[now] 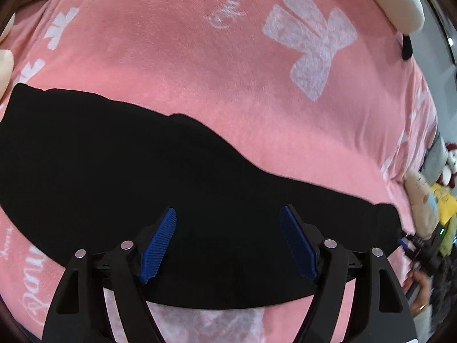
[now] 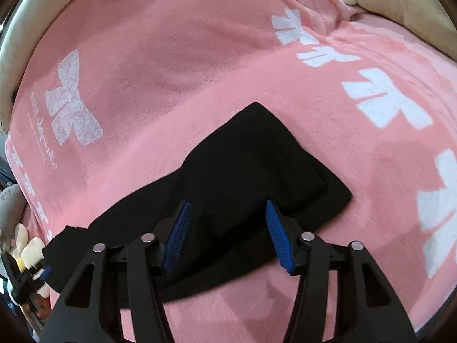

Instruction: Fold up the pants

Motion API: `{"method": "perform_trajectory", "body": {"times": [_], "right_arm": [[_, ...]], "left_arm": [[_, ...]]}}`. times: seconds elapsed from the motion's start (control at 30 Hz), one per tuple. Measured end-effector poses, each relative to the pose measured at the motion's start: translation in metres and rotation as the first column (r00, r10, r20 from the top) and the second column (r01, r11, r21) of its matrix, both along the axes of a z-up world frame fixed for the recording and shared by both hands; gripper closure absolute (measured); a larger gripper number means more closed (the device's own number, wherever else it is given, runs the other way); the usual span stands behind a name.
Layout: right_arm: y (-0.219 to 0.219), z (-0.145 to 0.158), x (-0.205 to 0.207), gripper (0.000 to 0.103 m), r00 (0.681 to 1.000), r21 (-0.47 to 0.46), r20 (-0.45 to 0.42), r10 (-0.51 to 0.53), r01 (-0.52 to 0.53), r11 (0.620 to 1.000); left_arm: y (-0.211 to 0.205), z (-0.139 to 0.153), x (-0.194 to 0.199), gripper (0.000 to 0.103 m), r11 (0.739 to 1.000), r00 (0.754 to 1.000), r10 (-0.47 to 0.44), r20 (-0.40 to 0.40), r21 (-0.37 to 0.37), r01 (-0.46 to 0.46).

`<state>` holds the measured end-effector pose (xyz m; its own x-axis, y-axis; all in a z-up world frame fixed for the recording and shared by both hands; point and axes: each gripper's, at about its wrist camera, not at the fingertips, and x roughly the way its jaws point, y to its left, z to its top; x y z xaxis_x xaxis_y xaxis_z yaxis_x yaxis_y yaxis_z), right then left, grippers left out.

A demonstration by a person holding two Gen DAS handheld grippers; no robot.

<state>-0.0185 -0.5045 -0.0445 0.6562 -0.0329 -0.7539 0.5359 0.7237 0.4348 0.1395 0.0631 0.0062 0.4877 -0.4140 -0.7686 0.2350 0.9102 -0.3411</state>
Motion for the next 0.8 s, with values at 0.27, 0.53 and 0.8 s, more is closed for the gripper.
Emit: {"method": "perform_trajectory", "body": {"times": [0.27, 0.53, 0.8], "right_arm": [[0.016, 0.070, -0.036, 0.100, 0.976, -0.118, 0.218, 0.007, 0.019, 0.993], [-0.009, 0.017, -0.049, 0.092, 0.996, -0.088, -0.013, -0.087, 0.085, 0.992], [0.001, 0.030, -0.008, 0.090, 1.000, -0.186, -0.007, -0.005, 0.004, 0.983]], "left_arm": [[0.000, 0.001, -0.004, 0.023, 0.998, 0.997, 0.005, 0.073, 0.062, -0.010], [-0.024, 0.002, -0.014, 0.018, 0.990, 0.991, -0.055, 0.125, 0.137, 0.037], [-0.060, -0.007, -0.023, 0.016, 0.935, 0.972, -0.124, 0.200, 0.352, 0.047]]}}
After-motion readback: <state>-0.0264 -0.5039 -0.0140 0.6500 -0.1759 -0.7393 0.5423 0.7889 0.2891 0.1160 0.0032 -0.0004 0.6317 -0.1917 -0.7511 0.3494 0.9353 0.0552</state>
